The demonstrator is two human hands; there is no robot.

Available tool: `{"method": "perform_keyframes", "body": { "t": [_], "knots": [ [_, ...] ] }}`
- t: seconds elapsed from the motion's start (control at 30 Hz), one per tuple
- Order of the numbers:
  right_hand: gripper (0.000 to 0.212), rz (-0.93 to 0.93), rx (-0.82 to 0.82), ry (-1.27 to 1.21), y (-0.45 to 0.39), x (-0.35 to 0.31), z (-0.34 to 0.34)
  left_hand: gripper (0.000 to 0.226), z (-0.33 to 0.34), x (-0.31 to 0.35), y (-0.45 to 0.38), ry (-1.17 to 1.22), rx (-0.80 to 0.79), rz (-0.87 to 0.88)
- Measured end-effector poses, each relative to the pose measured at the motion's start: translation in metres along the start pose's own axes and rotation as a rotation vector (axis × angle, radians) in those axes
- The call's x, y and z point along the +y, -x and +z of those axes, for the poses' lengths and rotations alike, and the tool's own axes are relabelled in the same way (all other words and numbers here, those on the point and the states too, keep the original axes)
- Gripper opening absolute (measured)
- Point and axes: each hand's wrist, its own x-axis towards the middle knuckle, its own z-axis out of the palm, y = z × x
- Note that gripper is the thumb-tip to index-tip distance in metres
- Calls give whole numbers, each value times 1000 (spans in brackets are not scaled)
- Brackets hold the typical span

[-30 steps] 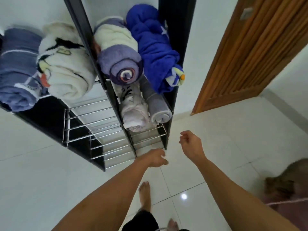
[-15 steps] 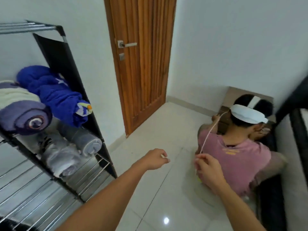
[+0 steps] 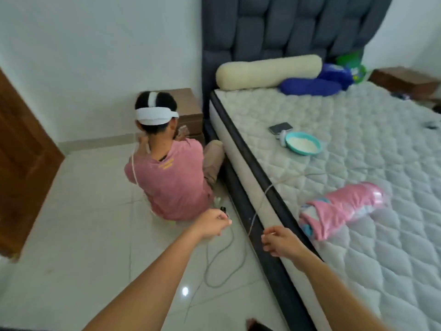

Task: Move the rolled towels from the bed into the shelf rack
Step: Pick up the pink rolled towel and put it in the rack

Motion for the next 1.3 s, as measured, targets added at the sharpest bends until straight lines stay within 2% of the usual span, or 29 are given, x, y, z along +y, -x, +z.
{"method": "perform_keyframes", "body": {
  "t": [0.07, 0.13, 0.27, 0.33, 0.4, 0.5, 0.6, 0.67, 0.83, 0.93, 1.07, 1.13, 1.23, 1.3],
  "knots": [
    [7, 64, 150, -86, 10, 30, -43, 11, 44, 25, -24, -61, -138, 31],
    [17, 130, 262, -177, 14, 60, -81, 15, 80, 50, -46, -134, -255, 58],
    [19, 250, 443, -351, 12, 104, -143, 28, 131, 95, -95, -197, -361, 21],
    [25, 294, 525, -413, 0, 124, -170, 37, 154, 114, -121, -194, -398, -52],
    [30, 328, 574, -471, -20, 140, -198, 55, 176, 129, -149, -147, -426, -154],
    [42, 385, 568, -534, -66, 151, -239, 79, 207, 143, -189, -14, -434, -350],
    [55, 392, 586, -511, -116, 141, -285, 92, 229, 151, -224, 88, -423, -566],
    [60, 360, 638, -453, -151, 131, -323, 91, 236, 158, -247, 140, -439, -642],
    [71, 321, 777, -285, -217, 105, -406, 85, 237, 178, -290, 208, -551, -727],
    [85, 358, 715, -216, -243, 98, -429, 90, 244, 187, -306, 171, -619, -754],
    [84, 462, 622, -297, -255, 110, -423, 95, 256, 189, -308, 181, -633, -806],
    [83, 434, 622, -347, -256, 115, -420, 93, 258, 188, -304, 214, -596, -803],
    [62, 353, 671, -407, -248, 95, -415, 94, 252, 183, -296, 301, -510, -786],
    [43, 249, 714, -394, -238, 72, -406, 95, 244, 182, -286, 361, -511, -776]
  ]
}}
